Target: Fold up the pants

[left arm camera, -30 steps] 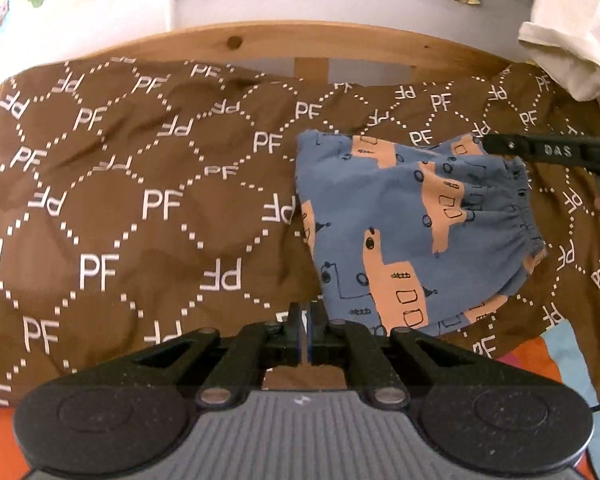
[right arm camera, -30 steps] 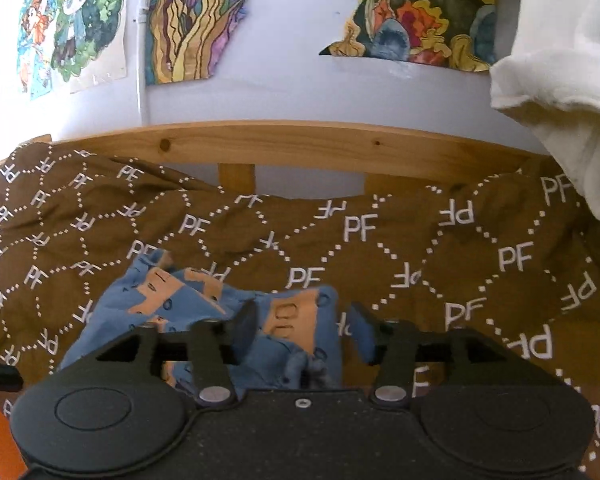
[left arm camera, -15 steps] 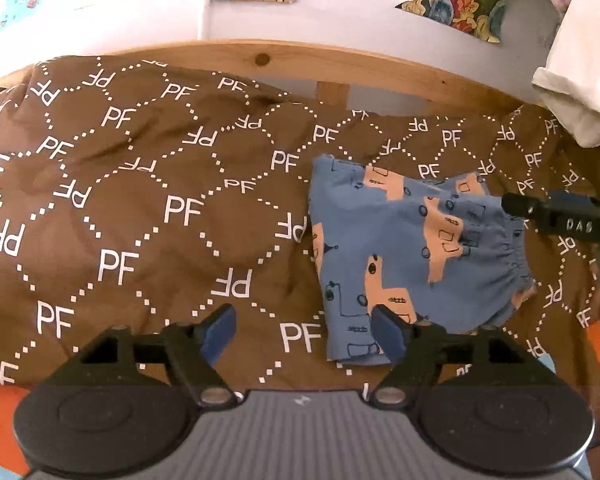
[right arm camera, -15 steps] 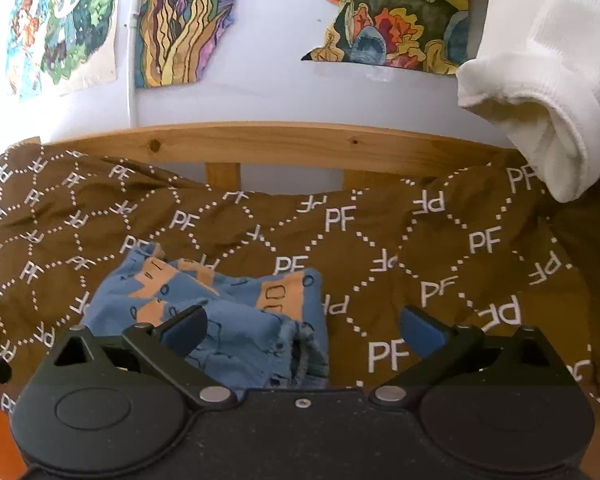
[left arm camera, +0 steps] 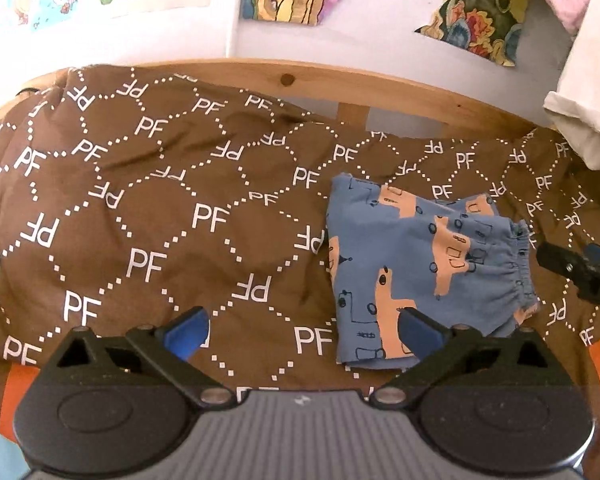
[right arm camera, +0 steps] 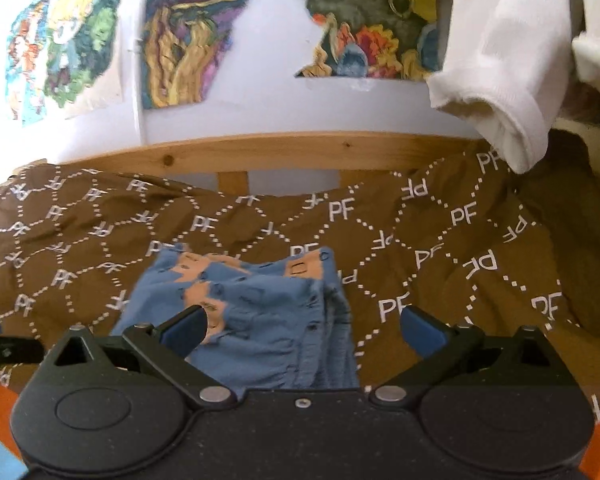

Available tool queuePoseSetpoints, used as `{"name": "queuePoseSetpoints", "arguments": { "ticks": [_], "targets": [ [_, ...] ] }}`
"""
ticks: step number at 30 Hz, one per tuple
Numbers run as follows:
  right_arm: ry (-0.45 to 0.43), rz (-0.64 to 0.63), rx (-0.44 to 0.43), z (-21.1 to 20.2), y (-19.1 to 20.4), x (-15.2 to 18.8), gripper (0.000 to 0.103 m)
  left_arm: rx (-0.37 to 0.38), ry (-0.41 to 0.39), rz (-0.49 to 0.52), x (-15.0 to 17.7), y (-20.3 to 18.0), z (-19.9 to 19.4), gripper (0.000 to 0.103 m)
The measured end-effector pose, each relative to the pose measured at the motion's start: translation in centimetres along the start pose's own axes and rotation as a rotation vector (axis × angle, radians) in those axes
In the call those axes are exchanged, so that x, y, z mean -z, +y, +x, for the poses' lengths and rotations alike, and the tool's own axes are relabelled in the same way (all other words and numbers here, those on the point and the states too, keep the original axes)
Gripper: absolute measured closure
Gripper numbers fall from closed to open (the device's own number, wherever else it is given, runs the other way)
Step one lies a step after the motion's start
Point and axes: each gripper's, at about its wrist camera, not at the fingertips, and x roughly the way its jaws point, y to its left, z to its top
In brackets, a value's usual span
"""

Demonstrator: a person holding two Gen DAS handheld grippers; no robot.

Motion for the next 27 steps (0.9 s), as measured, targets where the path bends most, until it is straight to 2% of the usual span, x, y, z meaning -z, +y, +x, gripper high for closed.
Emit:
{"name": "queuePoseSetpoints", "arguments": {
  "ticks": [10,17,27],
  "targets": [
    [-0.091,-0.042,-0.021,-5.9,2.4,2.2,0.001,-0.013,-0.038,0.046,2.4,-0.1,-2.5,0.000],
    [-0.129,-0.047,-0.027,-8.6,3.3,3.1,0.001,-0.021,-0.053,0.100,4.4,-0.4,-3.7,0.000],
    [-0.102,-0.034,-0.037,-11.4,3.8,4.9,0.001,-0.015,-0.051,0.100,5.7,0.2,-4.2,0.000]
  ]
}}
